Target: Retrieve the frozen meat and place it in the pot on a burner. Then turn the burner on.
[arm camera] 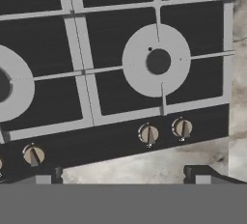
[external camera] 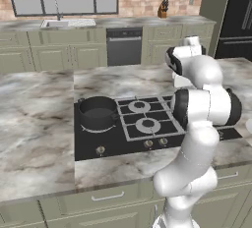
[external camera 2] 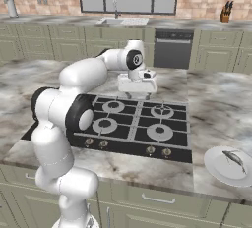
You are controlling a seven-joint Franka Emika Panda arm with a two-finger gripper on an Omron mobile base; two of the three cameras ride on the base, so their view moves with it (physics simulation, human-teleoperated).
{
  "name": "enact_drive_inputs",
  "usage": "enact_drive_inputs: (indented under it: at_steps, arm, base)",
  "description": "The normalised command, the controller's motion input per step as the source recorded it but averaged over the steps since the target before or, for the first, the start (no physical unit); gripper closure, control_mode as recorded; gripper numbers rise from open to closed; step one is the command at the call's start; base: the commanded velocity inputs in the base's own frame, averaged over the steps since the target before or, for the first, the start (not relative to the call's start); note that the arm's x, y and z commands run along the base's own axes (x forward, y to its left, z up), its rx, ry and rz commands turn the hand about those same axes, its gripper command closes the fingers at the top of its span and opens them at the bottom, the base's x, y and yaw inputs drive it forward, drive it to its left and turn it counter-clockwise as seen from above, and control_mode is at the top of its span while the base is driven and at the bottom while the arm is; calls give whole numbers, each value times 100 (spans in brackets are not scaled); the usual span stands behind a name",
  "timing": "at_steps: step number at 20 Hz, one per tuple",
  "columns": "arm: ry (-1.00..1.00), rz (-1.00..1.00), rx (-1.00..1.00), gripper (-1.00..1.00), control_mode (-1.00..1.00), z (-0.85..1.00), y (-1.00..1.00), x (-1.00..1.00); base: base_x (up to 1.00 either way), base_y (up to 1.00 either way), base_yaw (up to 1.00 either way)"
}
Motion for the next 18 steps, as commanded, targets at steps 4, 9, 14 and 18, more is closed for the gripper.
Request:
enact_drive_inputs:
  at_steps: [4,9,14,18]
  arm:
    - [4,0,0,-100,-100,-25,-37,5]
    - [0,0,0,-100,-100,-19,-43,0]
    - [2,1,0,-100,-100,-17,-48,0]
    - [2,2,0,-100,-100,-14,-44,0]
  base:
    - [0,0,0]
    - [0,0,0]
    - [0,0,0]
    - [0,0,0]
